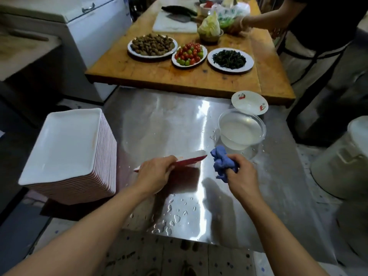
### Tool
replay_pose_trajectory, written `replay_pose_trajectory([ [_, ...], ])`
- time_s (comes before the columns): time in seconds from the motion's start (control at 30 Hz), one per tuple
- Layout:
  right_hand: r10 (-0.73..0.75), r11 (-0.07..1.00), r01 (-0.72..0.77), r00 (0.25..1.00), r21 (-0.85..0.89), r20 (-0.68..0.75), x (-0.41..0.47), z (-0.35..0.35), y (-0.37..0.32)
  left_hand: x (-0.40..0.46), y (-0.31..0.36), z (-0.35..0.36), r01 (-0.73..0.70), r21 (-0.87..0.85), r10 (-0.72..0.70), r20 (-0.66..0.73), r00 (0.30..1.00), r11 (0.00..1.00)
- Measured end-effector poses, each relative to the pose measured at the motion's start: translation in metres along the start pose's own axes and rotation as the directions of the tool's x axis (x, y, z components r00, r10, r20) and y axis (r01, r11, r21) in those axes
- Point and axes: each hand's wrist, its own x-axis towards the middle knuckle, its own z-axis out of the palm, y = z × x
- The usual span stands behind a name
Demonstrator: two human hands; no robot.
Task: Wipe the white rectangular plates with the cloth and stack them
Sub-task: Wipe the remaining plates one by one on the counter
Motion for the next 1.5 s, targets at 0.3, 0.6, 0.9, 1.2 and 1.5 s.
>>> replay_pose_trajectory([
  [0.3,-0.325,0.931,0.319,0.946,0.178,0.005,-0.007,0.022,-0.094,-0.018,0.016,-0.089,0.219,-0.664,-0.345,-0.064,0.936,0.715],
  [0.6,-0.727,0.619,0.768,0.639,-0.163,0.251,-0.013,0.071,-0.161,-0.042,0.038,-0.128,0.105,-0.923,-0.366,-0.041,0.93,0.37],
  [0.9,-0.707,0.634,0.748,0.663,-0.195,0.246,0.001,0.048,-0.163,-0.049,0.046,-0.145,0.055,-0.98,-0.462,-0.042,0.886,0.194],
  [1.2,-0.453,0.885,0.445,0.891,-0.139,-0.036,-0.02,0.057,-0.151,-0.028,0.064,-0.137,-0.052,-0.997,-0.506,-0.073,0.86,0.056],
  [1.5,-0.148,0.989,0.149,0.988,-0.005,0.044,-0.037,0.029,-0.126,-0.005,0.067,-0.117,-0.16,-0.986,-0.518,-0.114,0.848,-0.043],
])
